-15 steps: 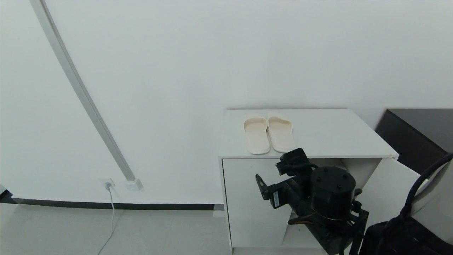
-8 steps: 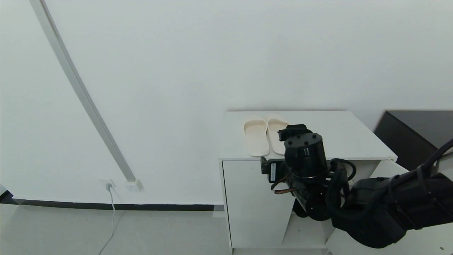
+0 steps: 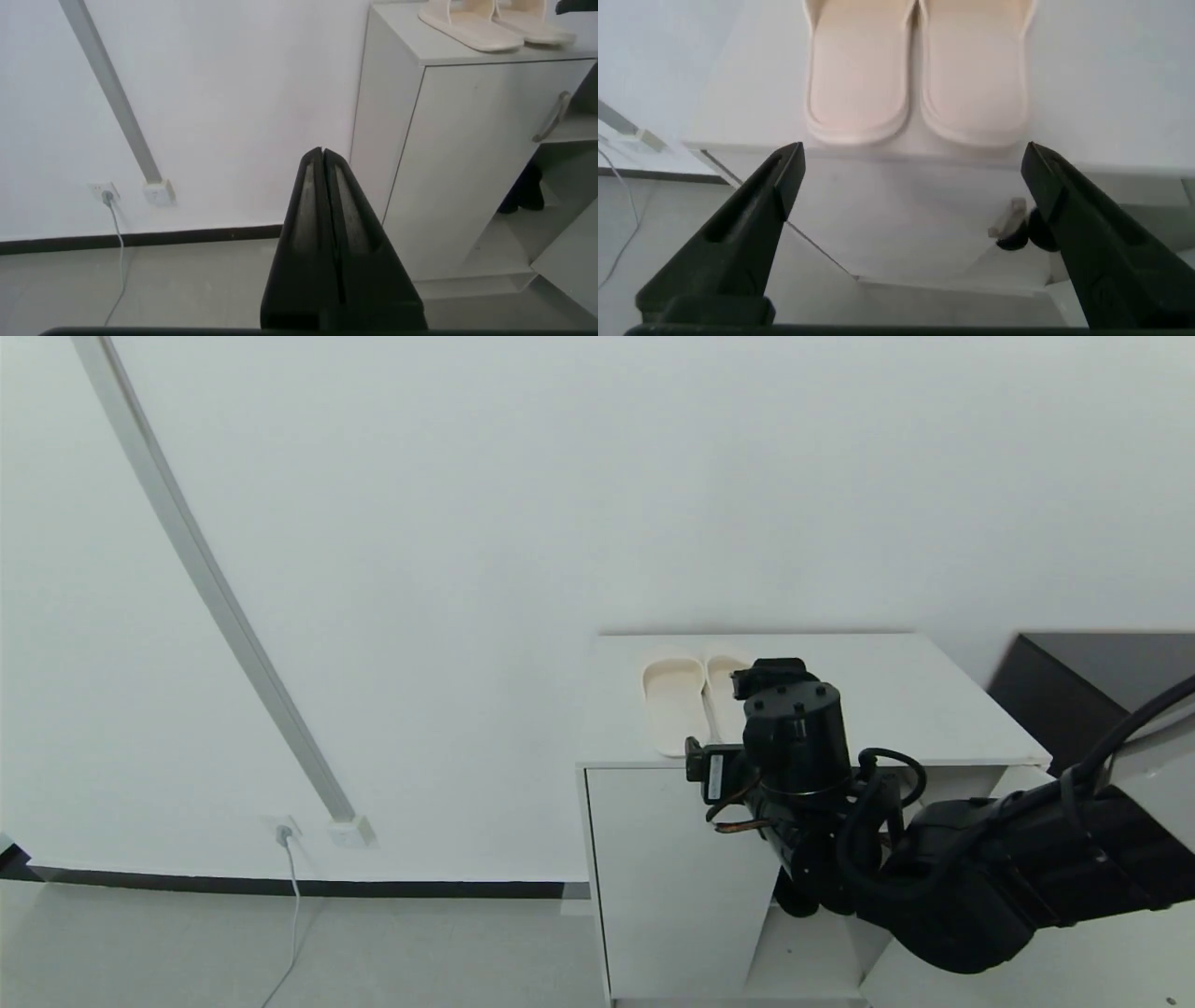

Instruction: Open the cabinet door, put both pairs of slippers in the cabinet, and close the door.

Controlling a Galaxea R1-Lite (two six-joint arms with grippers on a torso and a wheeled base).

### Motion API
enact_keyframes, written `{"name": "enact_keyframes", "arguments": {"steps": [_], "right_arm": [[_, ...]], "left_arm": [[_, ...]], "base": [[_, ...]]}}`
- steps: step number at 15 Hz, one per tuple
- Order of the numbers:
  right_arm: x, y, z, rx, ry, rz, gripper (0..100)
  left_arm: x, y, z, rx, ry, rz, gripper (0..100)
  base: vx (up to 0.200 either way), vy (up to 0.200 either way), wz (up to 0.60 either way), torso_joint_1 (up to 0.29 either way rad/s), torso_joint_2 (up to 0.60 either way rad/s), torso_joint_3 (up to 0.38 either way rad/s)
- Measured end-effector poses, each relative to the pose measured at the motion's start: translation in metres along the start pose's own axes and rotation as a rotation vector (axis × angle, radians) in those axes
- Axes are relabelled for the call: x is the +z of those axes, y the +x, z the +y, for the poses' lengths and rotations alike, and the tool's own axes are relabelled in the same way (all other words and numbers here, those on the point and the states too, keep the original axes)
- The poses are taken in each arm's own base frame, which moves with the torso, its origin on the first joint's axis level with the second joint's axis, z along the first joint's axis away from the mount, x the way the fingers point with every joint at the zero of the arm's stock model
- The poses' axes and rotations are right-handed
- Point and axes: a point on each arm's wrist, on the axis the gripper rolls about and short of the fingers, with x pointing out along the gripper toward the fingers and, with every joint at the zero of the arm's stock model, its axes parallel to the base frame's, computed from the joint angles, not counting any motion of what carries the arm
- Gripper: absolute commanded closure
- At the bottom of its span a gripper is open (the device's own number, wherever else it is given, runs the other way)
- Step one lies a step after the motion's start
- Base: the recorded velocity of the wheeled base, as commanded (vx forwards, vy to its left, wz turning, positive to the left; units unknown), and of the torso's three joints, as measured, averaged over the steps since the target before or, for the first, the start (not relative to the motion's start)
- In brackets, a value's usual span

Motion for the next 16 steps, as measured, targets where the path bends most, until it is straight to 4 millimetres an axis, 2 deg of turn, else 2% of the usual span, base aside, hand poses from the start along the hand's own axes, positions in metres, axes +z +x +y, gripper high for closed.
{"name": "enact_keyframes", "arguments": {"steps": [5, 9, 16], "right_arm": [[-0.005, 0.004, 0.000, 0.019, -0.019, 0.014, 0], [-0.008, 0.014, 0.003, 0.043, -0.031, -0.031, 0], [-0.024, 0.042, 0.003, 0.045, -0.049, -0.049, 0]], "left_arm": [[0.000, 0.000, 0.000, 0.000, 0.000, 0.000, 100], [0.000, 0.000, 0.000, 0.000, 0.000, 0.000, 100], [0.000, 0.000, 0.000, -0.001, 0.000, 0.000, 100]], "base": [[0.200, 0.000, 0.00, 0.005, 0.00, 0.000], [0.000, 0.000, 0.00, 0.000, 0.00, 0.000], [0.000, 0.000, 0.00, 0.000, 0.00, 0.000]]}}
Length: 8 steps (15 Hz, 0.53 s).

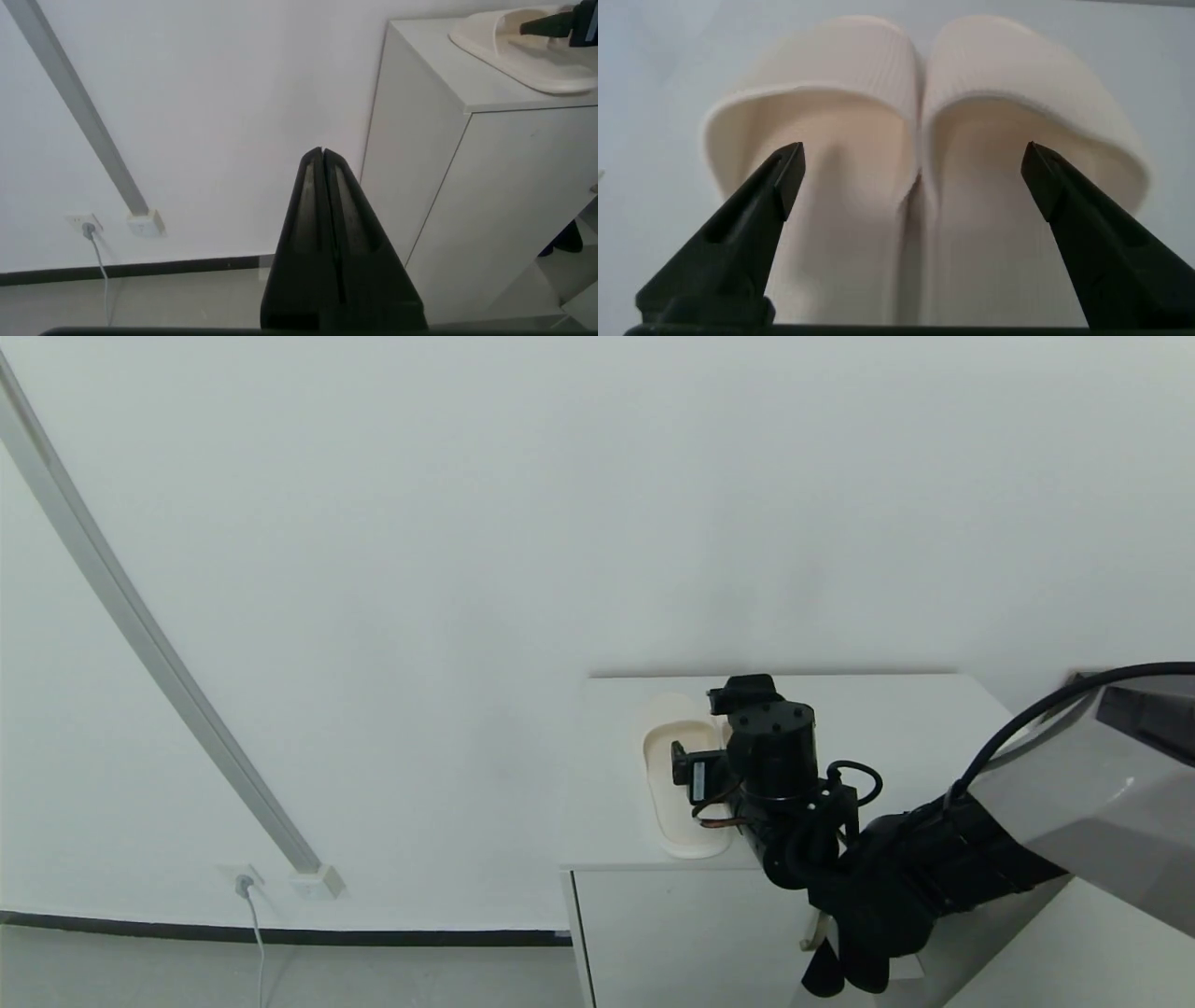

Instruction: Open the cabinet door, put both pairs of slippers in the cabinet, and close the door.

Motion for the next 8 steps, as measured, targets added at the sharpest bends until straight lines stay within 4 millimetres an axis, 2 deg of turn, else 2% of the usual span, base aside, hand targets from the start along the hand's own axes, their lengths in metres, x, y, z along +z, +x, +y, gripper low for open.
{"name": "enact_keyframes", "arguments": {"steps": [2, 8], "right_arm": [[-0.003, 0.005, 0.000, -0.002, -0.002, 0.005, 0], [-0.003, 0.037, 0.001, -0.029, 0.008, -0.018, 0]], "left_arm": [[0.000, 0.000, 0.000, 0.001, 0.000, 0.000, 100], [0.000, 0.000, 0.000, 0.001, -0.001, 0.000, 100]], "base": [[0.000, 0.000, 0.00, 0.000, 0.00, 0.000], [0.000, 0.000, 0.00, 0.000, 0.00, 0.000]]}}
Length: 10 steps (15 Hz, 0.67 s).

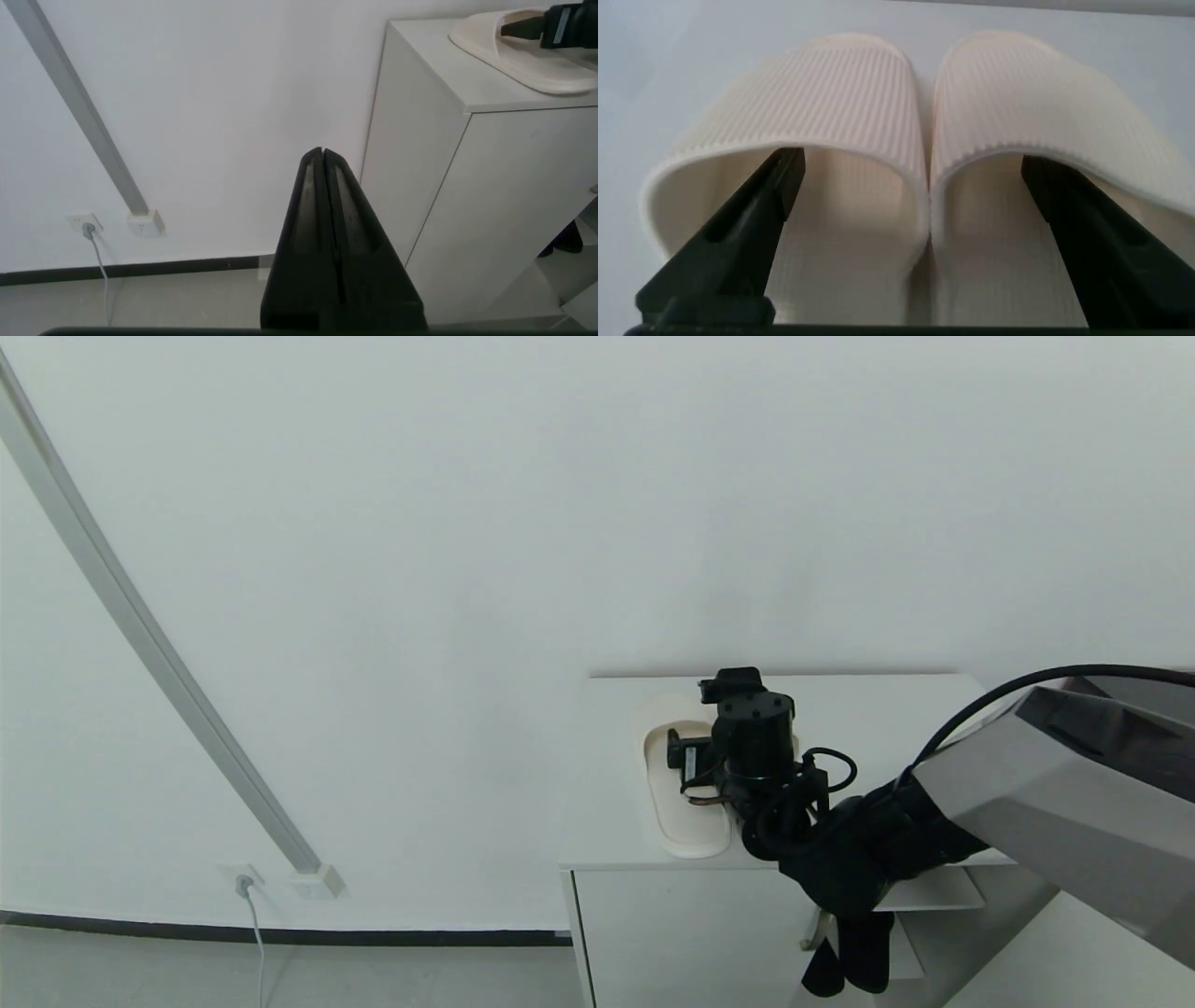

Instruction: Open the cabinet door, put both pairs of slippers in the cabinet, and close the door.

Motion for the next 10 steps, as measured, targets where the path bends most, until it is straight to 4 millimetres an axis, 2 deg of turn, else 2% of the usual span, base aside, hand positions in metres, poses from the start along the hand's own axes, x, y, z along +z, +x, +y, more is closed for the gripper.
{"name": "enact_keyframes", "arguments": {"steps": [2, 3, 10], "right_arm": [[0.0018, 0.0073, 0.0009, -0.007, 0.002, -0.011, 0], [0.0012, 0.0087, 0.0013, -0.010, 0.002, -0.012, 100], [0.0024, 0.0084, 0.0017, -0.008, 0.003, -0.016, 100]], "left_arm": [[0.0000, 0.0000, 0.0000, -0.001, 0.000, 0.000, 100], [0.0000, 0.0000, 0.0000, -0.001, 0.000, 0.000, 100], [0.0000, 0.0000, 0.0000, -0.001, 0.000, 0.000, 100]], "base": [[0.000, 0.000, 0.00, 0.000, 0.00, 0.000], [0.000, 0.000, 0.00, 0.000, 0.00, 0.000], [0.000, 0.000, 0.00, 0.000, 0.00, 0.000]]}}
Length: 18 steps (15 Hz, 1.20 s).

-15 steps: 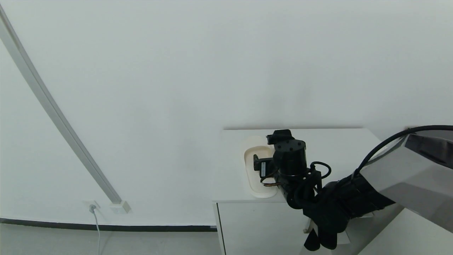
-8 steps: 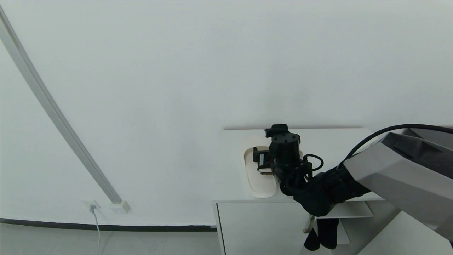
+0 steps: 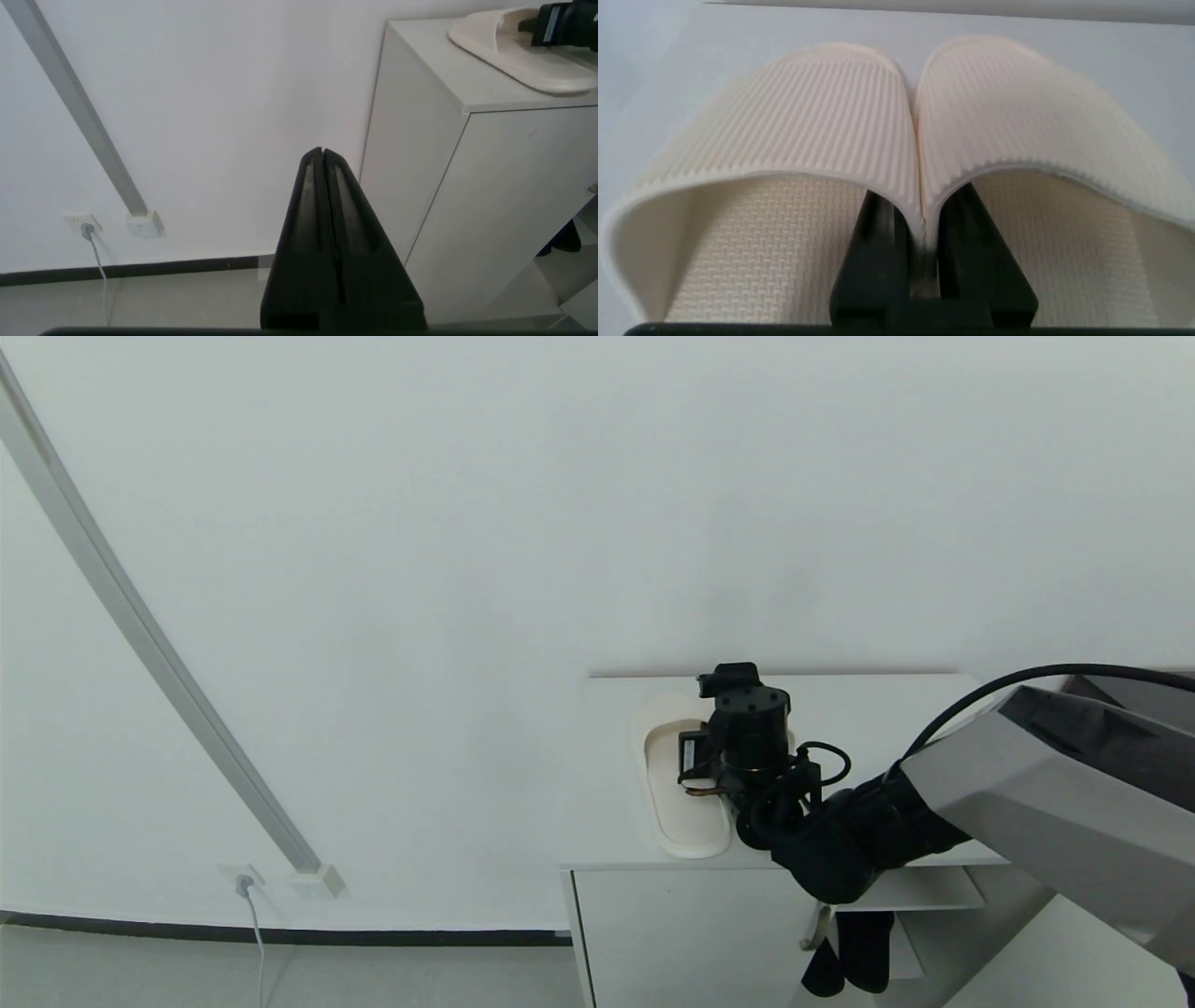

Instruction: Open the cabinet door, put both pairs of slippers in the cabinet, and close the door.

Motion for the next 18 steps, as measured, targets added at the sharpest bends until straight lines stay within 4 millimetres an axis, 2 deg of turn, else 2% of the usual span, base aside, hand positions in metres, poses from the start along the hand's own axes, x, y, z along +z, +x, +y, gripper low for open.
{"name": "enact_keyframes", "arguments": {"steps": [4, 8, 11, 14, 16, 18], "right_arm": [[0.012, -0.023, 0.002, 0.039, -0.011, -0.002, 100], [0.026, -0.068, -0.008, 0.141, -0.035, 0.020, 100], [0.027, -0.115, -0.027, 0.239, -0.055, 0.064, 100], [0.035, -0.155, -0.051, 0.418, -0.048, 0.082, 100], [0.037, -0.173, -0.066, 0.465, -0.068, 0.135, 100], [0.045, -0.179, -0.071, 0.466, -0.059, 0.114, 100]], "left_arm": [[0.000, 0.000, 0.000, 0.000, 0.001, 0.000, 100], [0.000, 0.000, 0.000, 0.000, 0.001, 0.000, 100], [0.000, 0.000, 0.000, 0.000, 0.001, 0.000, 100], [0.000, 0.000, 0.000, 0.001, 0.003, 0.000, 100], [0.000, 0.000, 0.000, 0.000, 0.001, 0.000, 100], [0.000, 0.000, 0.000, 0.002, 0.000, 0.000, 100]], "base": [[0.000, 0.000, 0.00, 0.000, 0.00, 0.000], [0.000, 0.000, 0.00, 0.000, 0.00, 0.000], [0.000, 0.000, 0.00, 0.000, 0.00, 0.000], [0.000, 0.000, 0.00, 0.000, 0.00, 0.000], [0.000, 0.000, 0.00, 0.000, 0.00, 0.000], [0.000, 0.000, 0.00, 0.000, 0.00, 0.000]]}}
